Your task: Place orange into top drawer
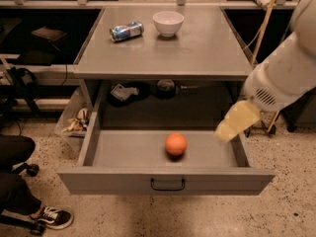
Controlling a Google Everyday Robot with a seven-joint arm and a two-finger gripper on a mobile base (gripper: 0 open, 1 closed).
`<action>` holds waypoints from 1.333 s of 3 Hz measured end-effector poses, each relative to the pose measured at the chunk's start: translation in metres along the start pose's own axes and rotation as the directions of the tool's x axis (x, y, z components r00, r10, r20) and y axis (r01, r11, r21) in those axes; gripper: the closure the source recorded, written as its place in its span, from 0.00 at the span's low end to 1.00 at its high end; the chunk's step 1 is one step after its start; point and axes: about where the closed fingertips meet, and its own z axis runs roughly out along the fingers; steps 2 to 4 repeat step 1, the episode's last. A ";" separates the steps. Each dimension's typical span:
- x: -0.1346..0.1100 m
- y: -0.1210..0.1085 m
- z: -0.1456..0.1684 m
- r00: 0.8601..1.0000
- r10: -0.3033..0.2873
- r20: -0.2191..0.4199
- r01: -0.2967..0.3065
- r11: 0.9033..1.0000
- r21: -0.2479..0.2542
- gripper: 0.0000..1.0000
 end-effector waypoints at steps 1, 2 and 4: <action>-0.014 -0.019 -0.033 0.997 -0.070 0.045 0.068 0.997 0.049 0.00; -0.014 -0.019 -0.033 0.997 -0.070 0.045 0.068 0.997 0.049 0.00; -0.014 -0.019 -0.033 0.997 -0.070 0.045 0.068 0.997 0.049 0.00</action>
Offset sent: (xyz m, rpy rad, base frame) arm 0.0000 0.0000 0.0000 0.0000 0.0000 0.0000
